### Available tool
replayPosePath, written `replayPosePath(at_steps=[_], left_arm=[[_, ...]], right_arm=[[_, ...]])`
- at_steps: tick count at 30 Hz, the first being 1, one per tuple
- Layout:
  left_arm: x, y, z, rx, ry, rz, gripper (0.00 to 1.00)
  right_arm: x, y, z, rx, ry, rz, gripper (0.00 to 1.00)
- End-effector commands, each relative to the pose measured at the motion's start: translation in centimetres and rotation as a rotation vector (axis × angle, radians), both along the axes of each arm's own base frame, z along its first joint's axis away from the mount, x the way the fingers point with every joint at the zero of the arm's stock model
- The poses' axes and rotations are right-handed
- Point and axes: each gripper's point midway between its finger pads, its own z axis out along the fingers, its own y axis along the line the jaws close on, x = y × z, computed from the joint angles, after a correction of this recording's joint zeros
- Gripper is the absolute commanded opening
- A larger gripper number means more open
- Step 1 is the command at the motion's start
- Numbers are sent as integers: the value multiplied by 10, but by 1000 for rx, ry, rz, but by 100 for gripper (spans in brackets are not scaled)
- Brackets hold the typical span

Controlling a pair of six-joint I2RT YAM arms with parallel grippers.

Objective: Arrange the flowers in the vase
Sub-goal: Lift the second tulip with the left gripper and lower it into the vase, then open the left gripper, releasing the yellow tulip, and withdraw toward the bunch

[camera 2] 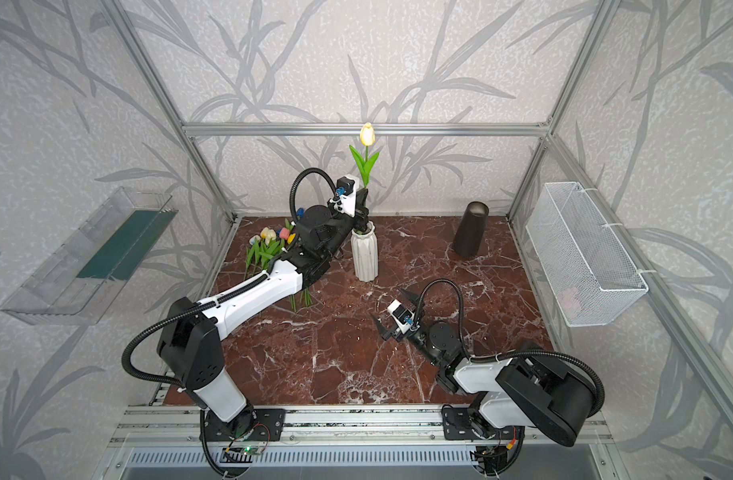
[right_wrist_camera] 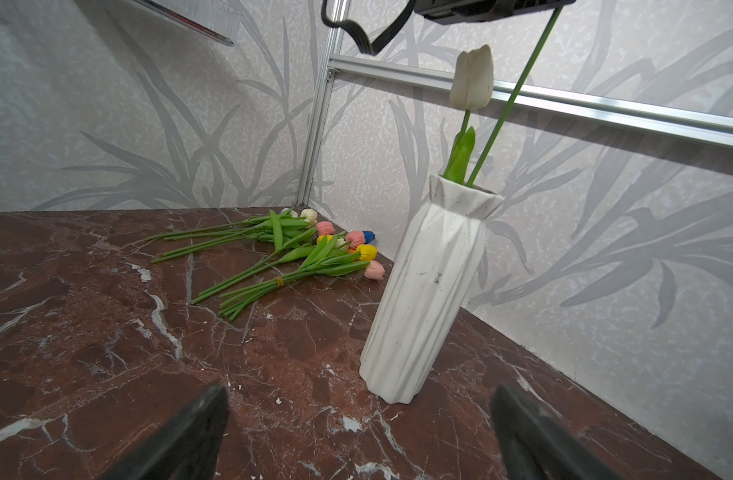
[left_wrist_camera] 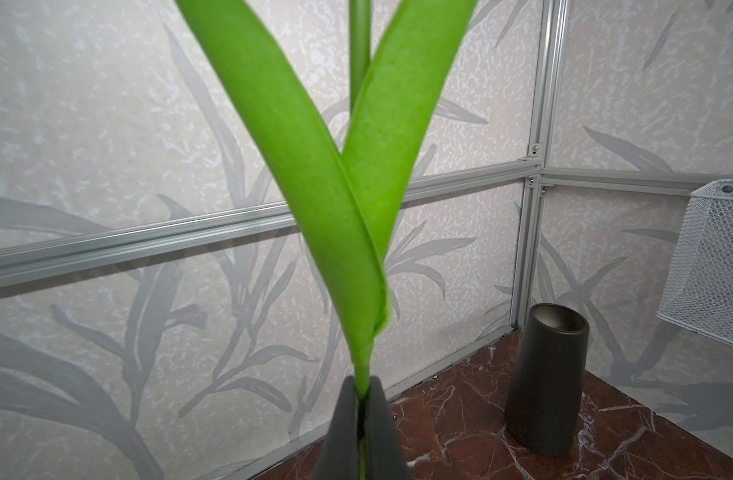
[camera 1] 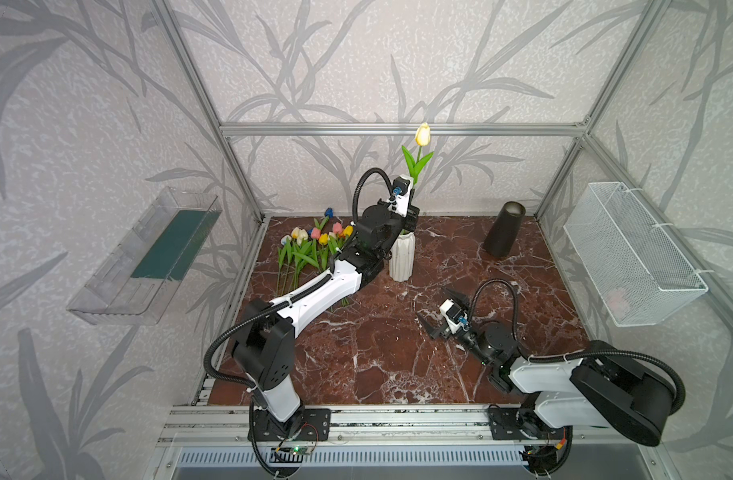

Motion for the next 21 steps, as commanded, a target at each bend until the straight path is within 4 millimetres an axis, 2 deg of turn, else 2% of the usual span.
replayPosePath(at_steps=[1, 14, 21], left_arm=[[-2, 1, -3, 2, -3, 5, 10], [-11, 12, -5, -3, -14, 30, 15], [-27, 19, 11, -21, -32, 3, 26]], right_arm=[[-2, 0, 15, 46, -37, 2, 99], [-1, 1, 14, 44, -31, 3, 99], [0, 2, 12, 43, -24, 2, 99]])
